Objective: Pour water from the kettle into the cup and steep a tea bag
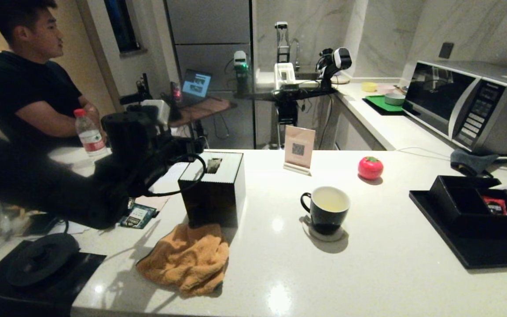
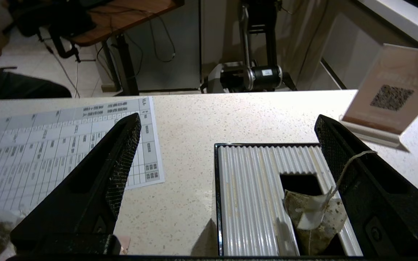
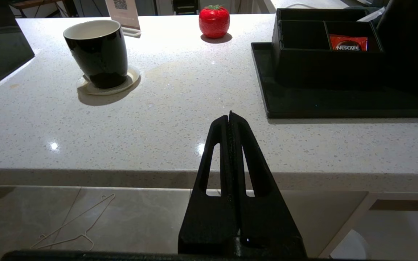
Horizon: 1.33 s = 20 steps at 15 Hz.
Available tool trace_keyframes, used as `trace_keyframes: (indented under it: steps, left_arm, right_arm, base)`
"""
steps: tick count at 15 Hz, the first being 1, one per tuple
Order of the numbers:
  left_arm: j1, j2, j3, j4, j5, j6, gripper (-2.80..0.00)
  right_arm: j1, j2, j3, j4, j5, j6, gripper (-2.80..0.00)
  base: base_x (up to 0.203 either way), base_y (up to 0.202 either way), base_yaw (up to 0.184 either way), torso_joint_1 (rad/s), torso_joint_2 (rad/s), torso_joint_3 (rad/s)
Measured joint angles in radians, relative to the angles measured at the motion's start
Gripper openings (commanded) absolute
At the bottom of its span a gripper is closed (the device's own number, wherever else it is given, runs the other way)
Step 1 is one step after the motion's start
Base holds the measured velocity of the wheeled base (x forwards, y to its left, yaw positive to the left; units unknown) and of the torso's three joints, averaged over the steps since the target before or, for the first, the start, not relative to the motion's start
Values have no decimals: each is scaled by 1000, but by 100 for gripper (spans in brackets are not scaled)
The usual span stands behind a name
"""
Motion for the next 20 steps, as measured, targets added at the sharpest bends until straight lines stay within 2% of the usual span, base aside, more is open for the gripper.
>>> trace_keyframes:
  steps: [2,6,8,20]
  left_arm:
    - [-1,0,25,-14,-15,47,0]
    - [-1,-9,64,-17,-28,89,0]
    - [0,-26,74,-17,-49,94,0]
    - [22,-93,134,-19,-55,114,0]
  right_arm:
    - [0,0,0,0,0,0,-280]
    - [0,0,0,0,0,0,-280]
    - [0,0,0,0,0,0,-280]
    - [0,0,0,0,0,0,-280]
  base:
    - [0,0,0,0,0,0]
    - [0,0,0,0,0,0]
    - [0,0,0,0,0,0]
    - [0,0,0,0,0,0]
